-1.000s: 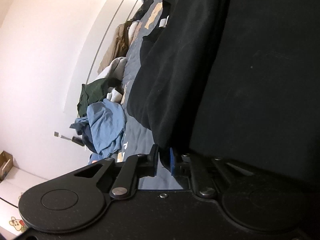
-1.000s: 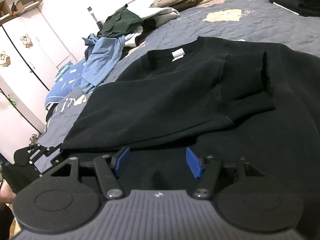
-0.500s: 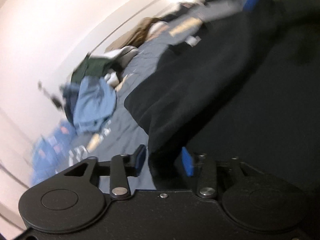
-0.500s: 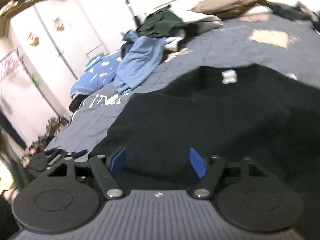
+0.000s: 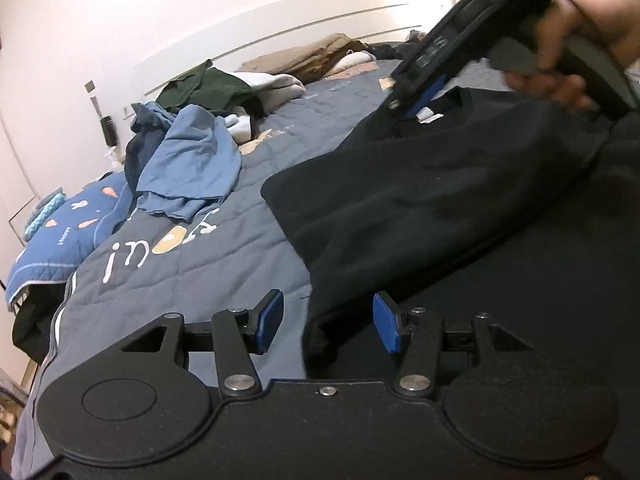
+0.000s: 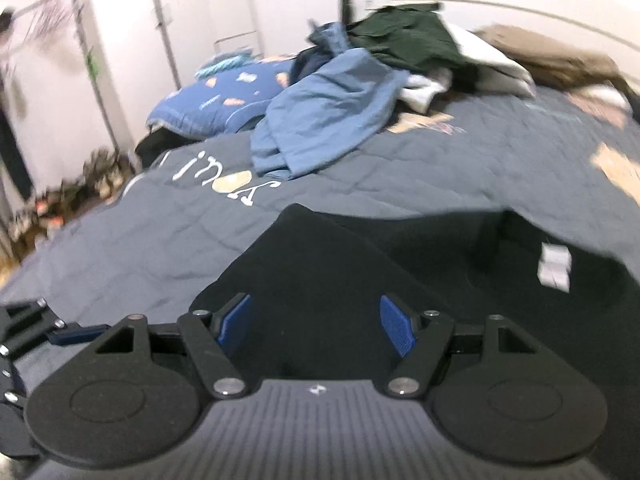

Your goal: Fold clothes

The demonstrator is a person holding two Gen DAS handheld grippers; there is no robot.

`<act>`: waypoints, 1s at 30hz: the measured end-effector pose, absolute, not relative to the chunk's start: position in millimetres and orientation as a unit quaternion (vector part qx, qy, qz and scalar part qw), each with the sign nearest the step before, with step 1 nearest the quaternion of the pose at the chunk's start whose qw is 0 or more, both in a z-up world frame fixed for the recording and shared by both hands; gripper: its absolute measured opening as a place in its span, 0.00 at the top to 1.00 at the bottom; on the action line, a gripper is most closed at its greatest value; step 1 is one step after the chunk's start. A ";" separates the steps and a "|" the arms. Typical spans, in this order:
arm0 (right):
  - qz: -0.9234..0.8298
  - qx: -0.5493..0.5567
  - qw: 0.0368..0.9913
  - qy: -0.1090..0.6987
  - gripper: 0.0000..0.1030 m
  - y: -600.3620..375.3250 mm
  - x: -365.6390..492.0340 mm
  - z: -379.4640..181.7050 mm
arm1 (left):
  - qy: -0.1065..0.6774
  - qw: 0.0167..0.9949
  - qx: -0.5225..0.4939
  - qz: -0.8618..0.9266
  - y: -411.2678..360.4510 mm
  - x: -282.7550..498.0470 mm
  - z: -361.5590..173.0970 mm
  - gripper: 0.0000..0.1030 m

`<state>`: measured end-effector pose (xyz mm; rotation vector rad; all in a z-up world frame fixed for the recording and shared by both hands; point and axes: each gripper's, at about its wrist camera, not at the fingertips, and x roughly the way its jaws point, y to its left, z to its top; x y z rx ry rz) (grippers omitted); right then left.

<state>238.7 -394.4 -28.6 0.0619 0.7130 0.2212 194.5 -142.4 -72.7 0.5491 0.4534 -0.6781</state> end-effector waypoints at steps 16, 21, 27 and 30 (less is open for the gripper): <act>0.213 -0.067 0.913 0.341 0.32 -365.1 350.9 -45.1 | 0.258 0.873 0.225 -0.347 -138.7 215.3 -87.2 0.52; 0.225 -0.056 0.900 0.369 0.32 -357.2 376.2 -55.4 | 0.245 0.879 0.238 -0.332 -142.7 216.0 -92.7 0.54; 0.195 -0.040 0.886 0.418 0.54 -349.0 395.1 -71.8 | 0.220 0.885 0.252 -0.324 -147.3 212.6 -96.8 0.66; 0.181 -0.040 0.888 0.421 0.76 -347.8 395.5 -72.8 | 0.209 0.885 0.269 -0.318 -153.0 209.5 -100.1 0.66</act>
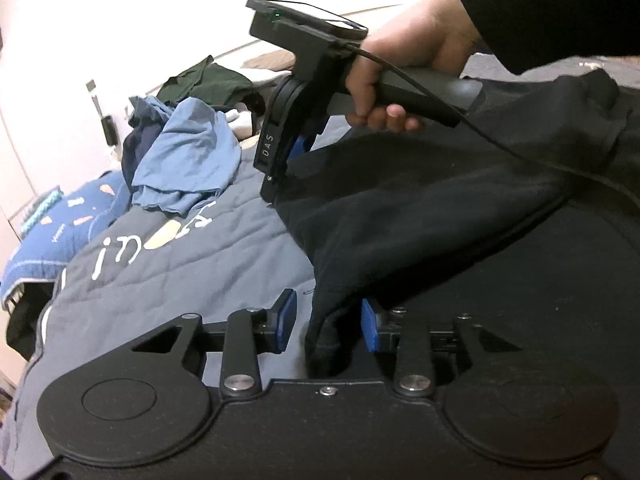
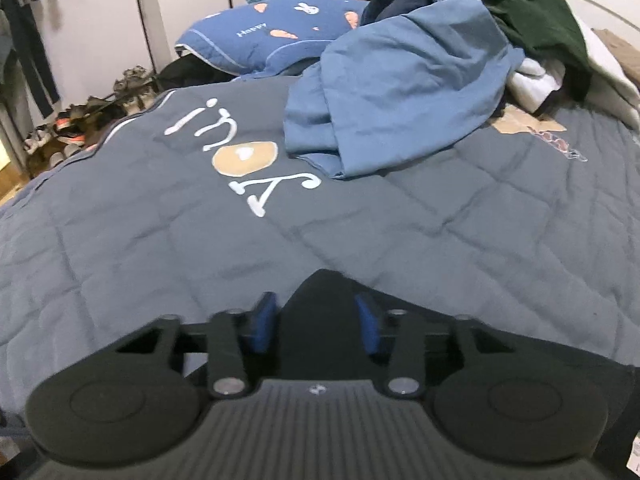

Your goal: Fold clothes

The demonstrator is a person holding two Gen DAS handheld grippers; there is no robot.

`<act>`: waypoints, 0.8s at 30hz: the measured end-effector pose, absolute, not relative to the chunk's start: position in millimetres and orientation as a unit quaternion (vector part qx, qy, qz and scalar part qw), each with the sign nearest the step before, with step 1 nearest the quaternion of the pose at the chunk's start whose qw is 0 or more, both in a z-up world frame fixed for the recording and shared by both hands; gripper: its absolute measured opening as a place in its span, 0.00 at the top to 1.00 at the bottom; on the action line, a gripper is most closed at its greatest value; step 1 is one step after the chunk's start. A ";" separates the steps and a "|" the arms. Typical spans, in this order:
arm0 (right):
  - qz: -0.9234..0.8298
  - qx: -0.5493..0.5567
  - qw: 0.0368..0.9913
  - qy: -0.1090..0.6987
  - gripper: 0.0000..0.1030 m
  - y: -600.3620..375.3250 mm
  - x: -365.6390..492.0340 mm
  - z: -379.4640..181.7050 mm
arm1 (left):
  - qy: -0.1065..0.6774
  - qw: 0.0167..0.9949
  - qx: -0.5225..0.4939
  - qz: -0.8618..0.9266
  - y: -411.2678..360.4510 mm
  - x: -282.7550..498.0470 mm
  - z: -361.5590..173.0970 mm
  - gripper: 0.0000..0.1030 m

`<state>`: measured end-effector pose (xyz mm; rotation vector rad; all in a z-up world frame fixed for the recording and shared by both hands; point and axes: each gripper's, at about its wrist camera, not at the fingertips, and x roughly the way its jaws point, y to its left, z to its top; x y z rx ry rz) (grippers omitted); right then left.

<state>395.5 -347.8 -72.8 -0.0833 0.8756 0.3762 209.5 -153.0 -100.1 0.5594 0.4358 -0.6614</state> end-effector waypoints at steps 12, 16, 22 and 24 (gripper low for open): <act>0.132 0.043 0.898 0.419 0.95 -366.3 402.0 -56.4 | 0.234 0.873 0.221 -0.367 -132.6 216.3 -69.2 0.92; 0.119 0.055 0.899 0.418 0.95 -366.4 404.4 -58.1 | 0.236 0.870 0.249 -0.354 -137.7 216.7 -81.1 0.90; 0.129 0.022 0.896 0.425 0.91 -352.8 408.9 -75.5 | 0.223 0.880 0.252 -0.335 -145.5 214.1 -90.9 0.83; 0.127 0.038 0.896 0.424 0.91 -357.0 409.7 -76.0 | 0.219 0.886 0.246 -0.326 -146.9 215.7 -90.7 0.80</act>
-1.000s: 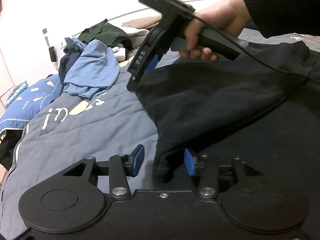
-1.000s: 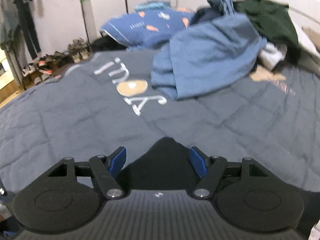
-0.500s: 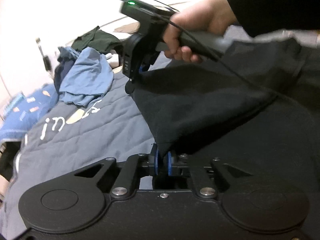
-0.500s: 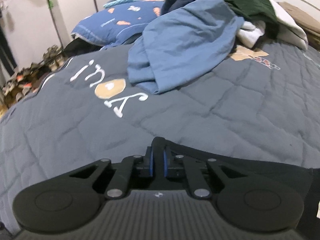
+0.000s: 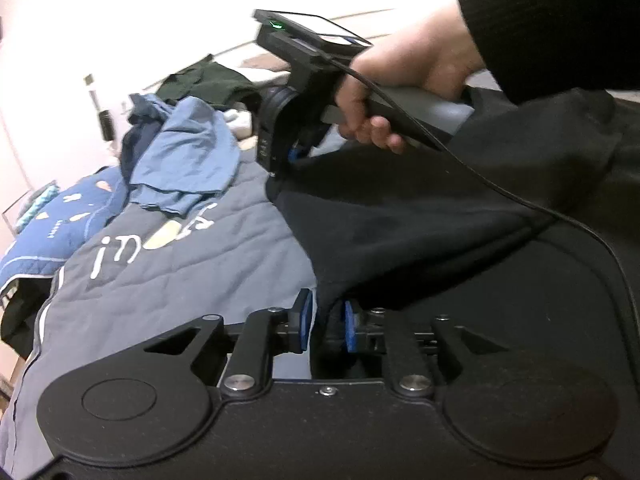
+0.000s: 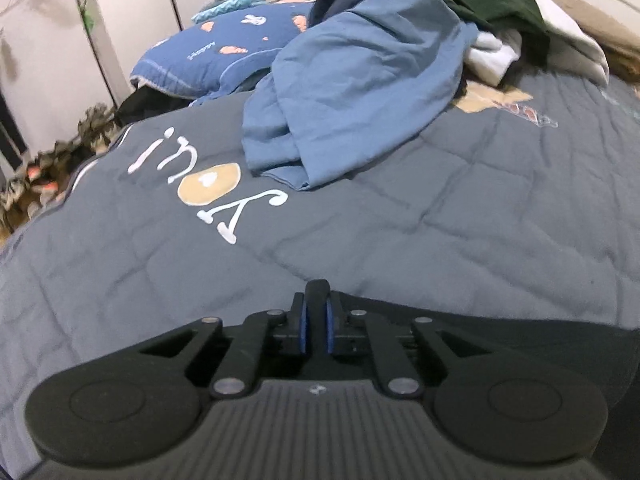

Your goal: Fold clothes

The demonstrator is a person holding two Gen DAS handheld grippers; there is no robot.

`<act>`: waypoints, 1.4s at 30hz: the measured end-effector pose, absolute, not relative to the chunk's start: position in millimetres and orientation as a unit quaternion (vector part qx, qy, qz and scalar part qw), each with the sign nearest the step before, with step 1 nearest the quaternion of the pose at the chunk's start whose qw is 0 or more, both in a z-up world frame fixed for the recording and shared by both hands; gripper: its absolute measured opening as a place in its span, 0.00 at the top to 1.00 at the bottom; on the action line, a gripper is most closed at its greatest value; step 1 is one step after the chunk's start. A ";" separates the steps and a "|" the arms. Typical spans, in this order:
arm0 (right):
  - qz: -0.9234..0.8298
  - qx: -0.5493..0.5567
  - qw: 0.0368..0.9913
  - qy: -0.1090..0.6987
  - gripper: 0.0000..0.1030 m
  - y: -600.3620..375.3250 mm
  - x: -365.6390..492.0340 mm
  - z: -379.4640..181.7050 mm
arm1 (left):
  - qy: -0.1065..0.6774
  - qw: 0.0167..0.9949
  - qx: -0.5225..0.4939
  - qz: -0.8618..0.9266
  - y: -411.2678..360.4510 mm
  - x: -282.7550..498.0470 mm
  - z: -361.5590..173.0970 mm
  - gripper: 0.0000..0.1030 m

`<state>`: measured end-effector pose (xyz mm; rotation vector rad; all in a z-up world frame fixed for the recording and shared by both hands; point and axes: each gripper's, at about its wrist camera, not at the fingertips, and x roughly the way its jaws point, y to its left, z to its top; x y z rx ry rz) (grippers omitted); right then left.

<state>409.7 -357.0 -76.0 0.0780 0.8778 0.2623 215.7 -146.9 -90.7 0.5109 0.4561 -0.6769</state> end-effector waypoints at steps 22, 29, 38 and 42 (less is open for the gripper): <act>0.074 0.099 0.940 0.317 0.83 -417.6 291.3 7.4 | 0.265 0.898 0.084 -0.341 -85.6 241.9 -18.0 0.57; -0.039 0.139 0.956 0.254 0.59 -467.1 146.1 42.6 | 0.264 0.896 0.057 -0.353 -106.0 233.2 -6.3 0.47; -0.196 0.215 0.916 0.277 0.45 -525.1 37.7 -17.8 | 0.259 0.883 0.054 -0.388 -143.9 210.5 -7.7 0.39; -0.217 0.221 0.908 0.282 0.45 -543.2 21.9 -51.5 | 0.261 0.875 0.069 -0.402 -158.9 202.0 -15.9 0.38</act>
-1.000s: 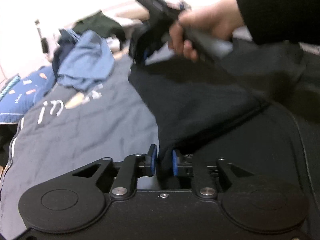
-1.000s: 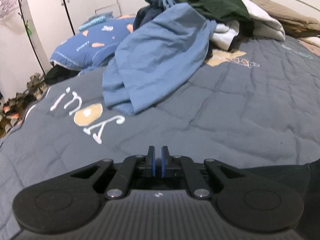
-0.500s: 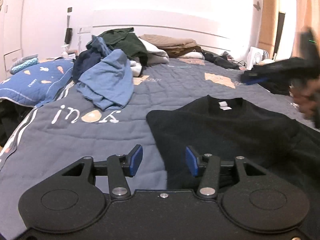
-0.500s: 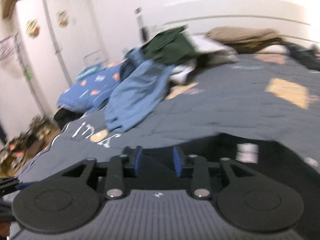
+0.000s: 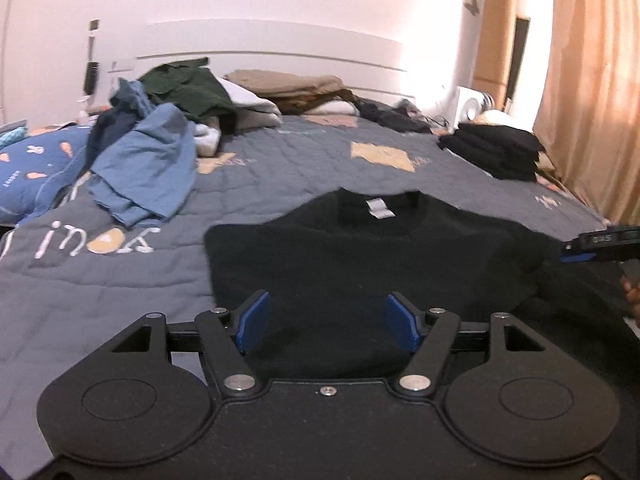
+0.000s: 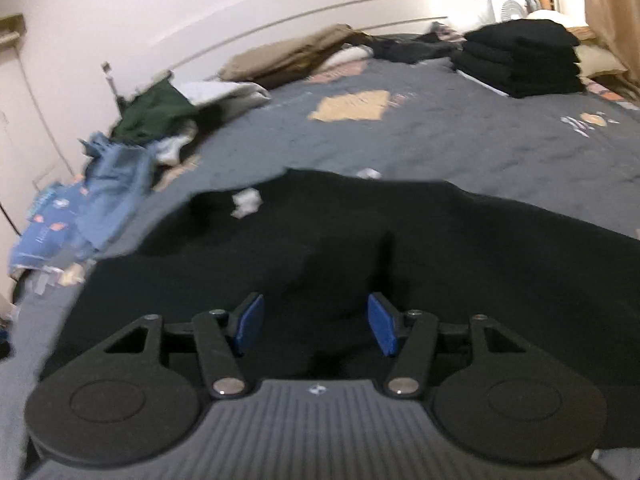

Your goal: Fold clothes

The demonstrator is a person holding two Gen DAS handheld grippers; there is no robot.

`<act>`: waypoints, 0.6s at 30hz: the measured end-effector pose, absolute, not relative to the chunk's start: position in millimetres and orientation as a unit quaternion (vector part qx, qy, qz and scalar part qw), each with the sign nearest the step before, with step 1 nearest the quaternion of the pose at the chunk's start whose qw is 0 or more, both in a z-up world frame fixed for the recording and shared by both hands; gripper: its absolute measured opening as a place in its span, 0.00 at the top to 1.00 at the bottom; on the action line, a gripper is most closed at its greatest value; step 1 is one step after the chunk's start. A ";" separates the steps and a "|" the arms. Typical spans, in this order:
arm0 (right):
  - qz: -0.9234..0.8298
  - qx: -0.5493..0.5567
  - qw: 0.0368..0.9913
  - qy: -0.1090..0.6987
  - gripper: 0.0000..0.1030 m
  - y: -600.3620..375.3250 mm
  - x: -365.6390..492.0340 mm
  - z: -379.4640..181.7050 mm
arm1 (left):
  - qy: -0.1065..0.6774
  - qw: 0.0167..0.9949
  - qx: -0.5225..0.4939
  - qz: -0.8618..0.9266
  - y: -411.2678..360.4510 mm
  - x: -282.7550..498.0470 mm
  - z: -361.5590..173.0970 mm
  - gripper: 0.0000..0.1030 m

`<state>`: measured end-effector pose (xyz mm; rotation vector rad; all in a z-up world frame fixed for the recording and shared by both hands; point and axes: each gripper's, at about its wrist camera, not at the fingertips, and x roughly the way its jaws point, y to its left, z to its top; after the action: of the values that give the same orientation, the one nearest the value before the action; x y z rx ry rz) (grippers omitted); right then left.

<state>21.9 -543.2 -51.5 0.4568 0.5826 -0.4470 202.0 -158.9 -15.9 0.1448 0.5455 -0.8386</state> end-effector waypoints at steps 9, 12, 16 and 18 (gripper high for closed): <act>-0.188 0.204 0.926 0.257 0.45 -566.1 29.4 -81.9 | 0.278 0.867 0.108 -0.399 -176.2 197.3 -37.6 0.38; -0.172 0.193 0.934 0.247 0.45 -564.6 29.3 -83.1 | 0.279 0.866 0.112 -0.399 -179.3 196.7 -41.3 0.38; -0.169 0.174 0.935 0.260 0.51 -562.8 36.6 -82.0 | 0.281 0.865 0.120 -0.398 -183.8 194.8 -44.9 0.38; -0.178 0.177 0.933 0.256 0.80 -564.0 34.1 -80.1 | 0.282 0.864 0.127 -0.397 -186.0 192.4 -46.8 0.37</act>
<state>34.1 -564.0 -80.1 0.3629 0.5246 -0.3642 192.4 -186.0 -46.8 0.2666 0.5910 -0.8324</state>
